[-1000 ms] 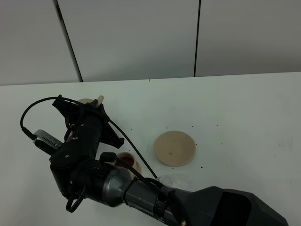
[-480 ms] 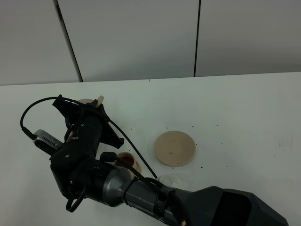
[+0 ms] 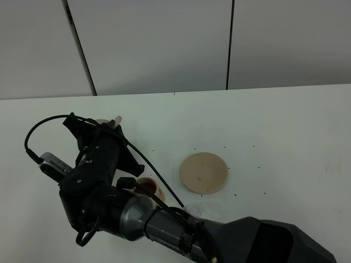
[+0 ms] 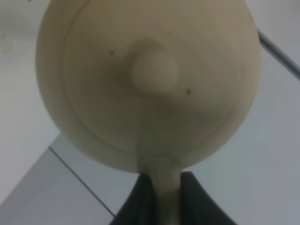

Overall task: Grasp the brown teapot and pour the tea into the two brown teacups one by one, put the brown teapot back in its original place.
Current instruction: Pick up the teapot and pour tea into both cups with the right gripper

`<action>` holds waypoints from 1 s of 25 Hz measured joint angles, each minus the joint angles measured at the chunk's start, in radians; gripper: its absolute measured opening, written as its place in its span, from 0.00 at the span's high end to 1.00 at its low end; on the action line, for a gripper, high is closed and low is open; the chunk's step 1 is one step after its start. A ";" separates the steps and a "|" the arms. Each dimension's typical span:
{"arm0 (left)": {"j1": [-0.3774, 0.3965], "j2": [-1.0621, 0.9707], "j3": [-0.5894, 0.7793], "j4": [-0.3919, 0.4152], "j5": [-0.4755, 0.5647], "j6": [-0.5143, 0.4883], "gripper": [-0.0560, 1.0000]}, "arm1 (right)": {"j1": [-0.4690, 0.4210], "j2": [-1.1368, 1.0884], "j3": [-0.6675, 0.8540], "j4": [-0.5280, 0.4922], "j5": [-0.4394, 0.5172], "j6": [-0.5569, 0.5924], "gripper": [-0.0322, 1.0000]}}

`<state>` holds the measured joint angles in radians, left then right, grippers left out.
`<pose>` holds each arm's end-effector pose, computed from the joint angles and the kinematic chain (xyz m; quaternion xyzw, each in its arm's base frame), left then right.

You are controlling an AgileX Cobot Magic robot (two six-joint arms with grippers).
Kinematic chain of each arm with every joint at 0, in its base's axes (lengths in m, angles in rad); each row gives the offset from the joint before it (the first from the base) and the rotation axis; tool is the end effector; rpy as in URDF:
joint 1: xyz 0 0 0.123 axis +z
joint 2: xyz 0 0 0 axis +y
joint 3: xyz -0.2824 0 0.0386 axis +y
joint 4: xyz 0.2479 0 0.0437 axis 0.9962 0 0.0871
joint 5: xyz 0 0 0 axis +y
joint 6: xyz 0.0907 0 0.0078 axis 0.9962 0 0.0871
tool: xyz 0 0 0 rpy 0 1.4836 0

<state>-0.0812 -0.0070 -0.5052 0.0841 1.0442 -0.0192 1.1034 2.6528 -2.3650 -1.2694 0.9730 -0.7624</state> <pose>-0.0055 0.0071 0.2802 0.0247 0.8446 0.0152 0.5347 0.3180 0.4704 0.1610 -0.7714 0.2850 -0.5114 0.2493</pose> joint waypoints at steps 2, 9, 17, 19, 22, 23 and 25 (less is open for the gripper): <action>0.000 0.000 0.000 0.000 0.000 0.000 0.68 | 0.000 -0.002 0.000 0.012 0.000 0.002 0.88; 0.000 0.000 0.000 0.000 0.000 -0.001 0.68 | 0.000 -0.033 0.000 0.072 -0.001 0.005 0.88; 0.000 0.000 0.000 0.000 0.000 -0.001 0.68 | -0.007 -0.054 0.000 0.204 0.000 -0.001 0.88; 0.000 0.000 0.000 0.000 0.000 -0.001 0.68 | -0.010 -0.062 0.000 0.244 0.000 -0.002 0.88; 0.000 0.000 0.000 0.000 0.000 -0.001 0.68 | -0.011 -0.081 0.000 0.297 0.003 -0.004 0.88; 0.000 0.000 0.000 0.000 0.000 -0.001 0.68 | -0.012 -0.090 0.000 0.316 0.004 -0.004 0.88; 0.000 0.000 0.000 0.000 0.000 -0.001 0.68 | -0.016 -0.106 0.000 0.366 0.005 -0.012 0.88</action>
<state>-0.0812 -0.0070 -0.5052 0.0841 1.0442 -0.0207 1.0874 2.5465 -2.3650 -0.9031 0.9782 -0.7742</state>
